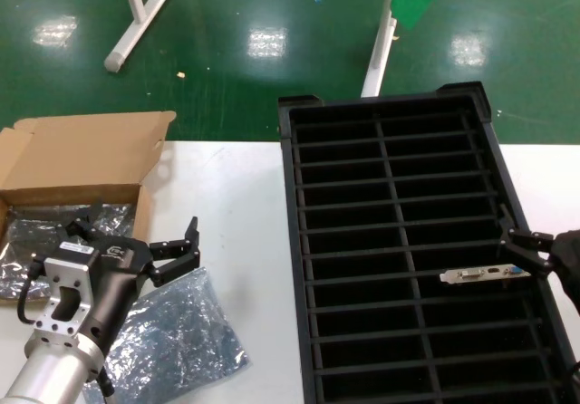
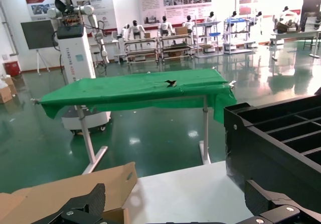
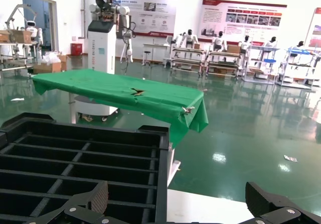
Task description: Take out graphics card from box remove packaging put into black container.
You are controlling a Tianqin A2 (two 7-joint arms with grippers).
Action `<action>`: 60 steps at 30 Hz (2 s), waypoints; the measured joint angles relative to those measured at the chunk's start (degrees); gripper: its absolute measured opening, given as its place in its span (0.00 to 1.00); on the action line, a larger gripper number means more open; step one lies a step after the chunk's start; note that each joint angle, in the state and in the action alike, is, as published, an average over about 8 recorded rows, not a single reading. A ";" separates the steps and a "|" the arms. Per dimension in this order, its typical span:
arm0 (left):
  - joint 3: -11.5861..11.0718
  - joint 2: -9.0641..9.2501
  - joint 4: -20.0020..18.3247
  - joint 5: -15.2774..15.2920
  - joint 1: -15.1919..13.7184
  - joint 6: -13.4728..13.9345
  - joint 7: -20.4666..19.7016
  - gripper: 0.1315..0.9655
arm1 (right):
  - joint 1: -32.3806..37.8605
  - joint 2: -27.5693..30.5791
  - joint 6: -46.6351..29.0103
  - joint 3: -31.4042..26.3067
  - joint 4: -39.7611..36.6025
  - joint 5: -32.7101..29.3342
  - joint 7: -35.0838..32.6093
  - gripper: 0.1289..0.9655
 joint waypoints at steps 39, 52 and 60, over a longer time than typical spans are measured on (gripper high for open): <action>-1.35 0.93 -1.79 1.57 1.25 -2.61 -2.55 1.00 | -0.70 -1.33 1.63 0.21 -0.16 0.13 0.15 1.00; -1.80 1.25 -2.39 2.10 1.67 -3.47 -3.39 1.00 | -0.93 -1.77 2.18 0.28 -0.22 0.17 0.20 1.00; -2.00 1.38 -2.65 2.32 1.85 -3.85 -3.75 1.00 | -1.03 -1.95 2.41 0.31 -0.24 0.19 0.22 1.00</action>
